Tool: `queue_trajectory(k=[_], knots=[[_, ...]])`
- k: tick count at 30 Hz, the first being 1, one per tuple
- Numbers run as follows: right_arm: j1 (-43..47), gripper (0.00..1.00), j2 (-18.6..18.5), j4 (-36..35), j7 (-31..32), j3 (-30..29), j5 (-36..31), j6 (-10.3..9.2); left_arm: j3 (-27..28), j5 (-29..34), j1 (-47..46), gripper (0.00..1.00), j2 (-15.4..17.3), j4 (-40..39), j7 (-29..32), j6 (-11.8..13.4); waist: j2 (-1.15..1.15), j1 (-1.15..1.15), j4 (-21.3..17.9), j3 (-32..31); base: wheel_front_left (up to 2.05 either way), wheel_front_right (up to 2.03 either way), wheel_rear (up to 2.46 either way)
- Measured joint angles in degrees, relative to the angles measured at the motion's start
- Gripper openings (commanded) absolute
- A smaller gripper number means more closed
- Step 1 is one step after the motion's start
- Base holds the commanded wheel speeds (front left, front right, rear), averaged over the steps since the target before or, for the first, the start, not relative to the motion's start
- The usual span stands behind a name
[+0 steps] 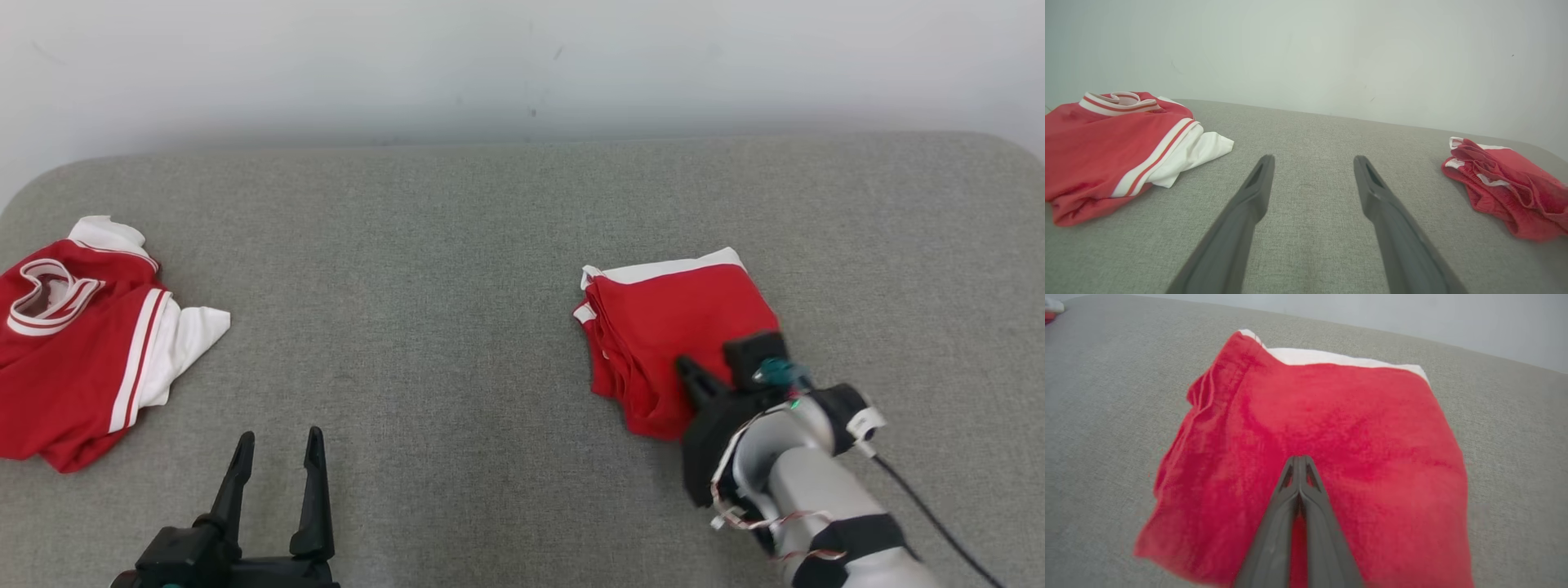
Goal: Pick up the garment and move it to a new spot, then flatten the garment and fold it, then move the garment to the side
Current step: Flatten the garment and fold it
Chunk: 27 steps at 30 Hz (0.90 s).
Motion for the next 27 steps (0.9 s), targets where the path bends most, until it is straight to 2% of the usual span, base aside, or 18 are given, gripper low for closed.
queue_trajectory(k=[7, 8, 9, 10, 13, 17, 21, 22, 23, 27], knots=[[1.9, 0.0, 3.0, 1.5, -1.7, 7.0, 0.9, -0.01, 0.3, 0.0, 0.0, 1.0, 0.0, 0.2, 0.0, -0.2, 0.0, 0.0, 0.3, 0.1, 0.0, 0.0, 0.0], [2.5, 0.0, 3.0, 0.6, -1.8, 10.4, 3.3, -0.01, 0.1, 0.0, -0.1, 1.0, 0.0, 0.3, 0.0, -0.2, 0.0, 0.0, 0.4, 0.0, 0.0, 0.0, 0.0], [2.5, 0.0, 3.0, 0.6, -1.8, 10.4, 3.3, -0.01, 0.1, 0.0, -0.1, 1.0, 0.0, 0.3, 0.0, -0.2, 0.0, 0.0, 0.4, 0.0, 0.0, 0.0, 0.0], [3.6, 0.0, 3.1, -1.4, -1.7, 14.3, 7.2, -0.01, -0.1, 0.0, -0.2, 1.0, 0.0, 0.5, 0.0, -0.2, 0.0, 0.0, 0.5, -0.2, 0.0, 0.0, 0.0], [4.3, 0.0, 3.2, -4.3, -2.0, 18.7, 11.3, -0.01, 0.0, 0.0, -0.2, 1.0, 0.0, 0.7, 0.0, -0.2, 0.0, 0.0, 0.5, -0.9, 0.0, 0.0, 0.0], [4.5, 0.0, 3.2, -7.4, -4.7, 19.8, 15.1, -0.01, 0.6, 0.0, 0.4, 1.0, 0.0, 1.1, 0.0, -0.1, 0.0, 0.0, 0.0, -2.0, 0.0, 0.0, 0.0], [5.7, 0.0, 3.2, -9.7, -8.6, 17.2, 16.1, -0.01, 1.1, 0.2, 1.2, 1.0, 0.0, 1.3, 0.0, 0.3, 0.0, 0.0, -0.9, -3.5, 0.0, 0.0, 0.0], [6.2, 0.38, 3.2, -10.4, -9.6, 16.2, 16.0, -0.01, 1.2, 0.2, 1.2, 1.0, 0.0, 1.3, 0.0, 0.4, 0.0, 0.0, -1.1, -3.8, 0.0, 0.0, 0.0], [6.7, 1.0, 3.2, -11.1, -10.5, 15.2, 15.9, -0.01, 1.4, 0.2, 1.3, 1.0, 0.0, 1.3, 0.0, 0.4, 0.0, 0.0, -1.4, -4.2, 0.0, 0.0, 0.0], [9.3, 1.0, 3.2, -13.6, -13.0, 9.4, 12.9, -0.01, 2.0, -0.1, 2.5, 1.0, 0.0, 1.0, 0.0, 0.9, 0.0, 0.0, -3.0, -5.5, 0.0, 0.0, 0.0]])
